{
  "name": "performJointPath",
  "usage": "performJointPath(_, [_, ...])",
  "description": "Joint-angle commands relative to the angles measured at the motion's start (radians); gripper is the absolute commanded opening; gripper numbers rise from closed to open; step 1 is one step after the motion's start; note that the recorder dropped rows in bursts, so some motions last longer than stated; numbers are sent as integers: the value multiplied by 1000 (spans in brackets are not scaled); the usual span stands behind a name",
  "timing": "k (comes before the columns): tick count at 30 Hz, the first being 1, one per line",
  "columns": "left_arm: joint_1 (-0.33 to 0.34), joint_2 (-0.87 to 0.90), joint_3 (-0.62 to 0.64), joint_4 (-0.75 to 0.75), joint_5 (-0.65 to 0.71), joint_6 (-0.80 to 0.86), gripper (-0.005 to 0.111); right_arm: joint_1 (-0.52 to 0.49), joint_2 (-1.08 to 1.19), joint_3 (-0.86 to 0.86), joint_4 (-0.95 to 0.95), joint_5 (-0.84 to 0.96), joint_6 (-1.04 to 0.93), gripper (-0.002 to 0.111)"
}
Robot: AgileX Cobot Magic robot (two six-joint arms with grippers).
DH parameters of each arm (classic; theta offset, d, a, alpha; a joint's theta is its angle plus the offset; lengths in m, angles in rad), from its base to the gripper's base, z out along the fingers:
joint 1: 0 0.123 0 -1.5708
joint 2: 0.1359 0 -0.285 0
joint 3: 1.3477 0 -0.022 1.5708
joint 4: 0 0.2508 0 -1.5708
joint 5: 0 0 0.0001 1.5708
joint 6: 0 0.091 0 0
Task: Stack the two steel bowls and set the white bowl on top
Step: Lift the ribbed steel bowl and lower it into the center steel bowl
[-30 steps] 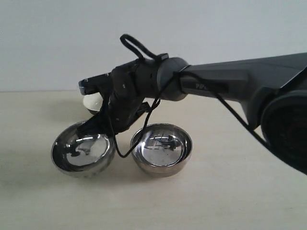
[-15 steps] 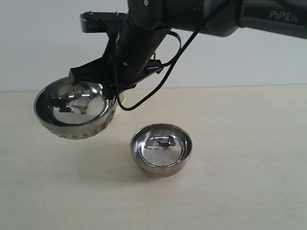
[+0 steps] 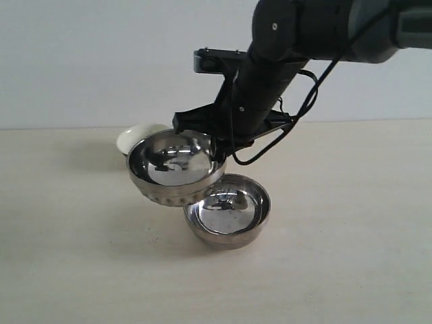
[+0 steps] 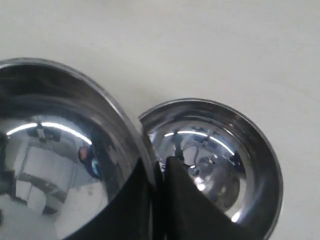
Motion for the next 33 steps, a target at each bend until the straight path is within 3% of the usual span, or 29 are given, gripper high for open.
performJointPath(1, [2, -4, 3, -7, -7, -10, 4, -58, -65, 83, 79, -55, -76, 0])
performJointPath(13, [2, -4, 3, -7, -7, -10, 4, -137, -110, 257, 89, -173, -121, 0])
performJointPath(33, [2, -4, 3, -7, -7, -10, 4, -134, -19, 269, 96, -238, -133, 0])
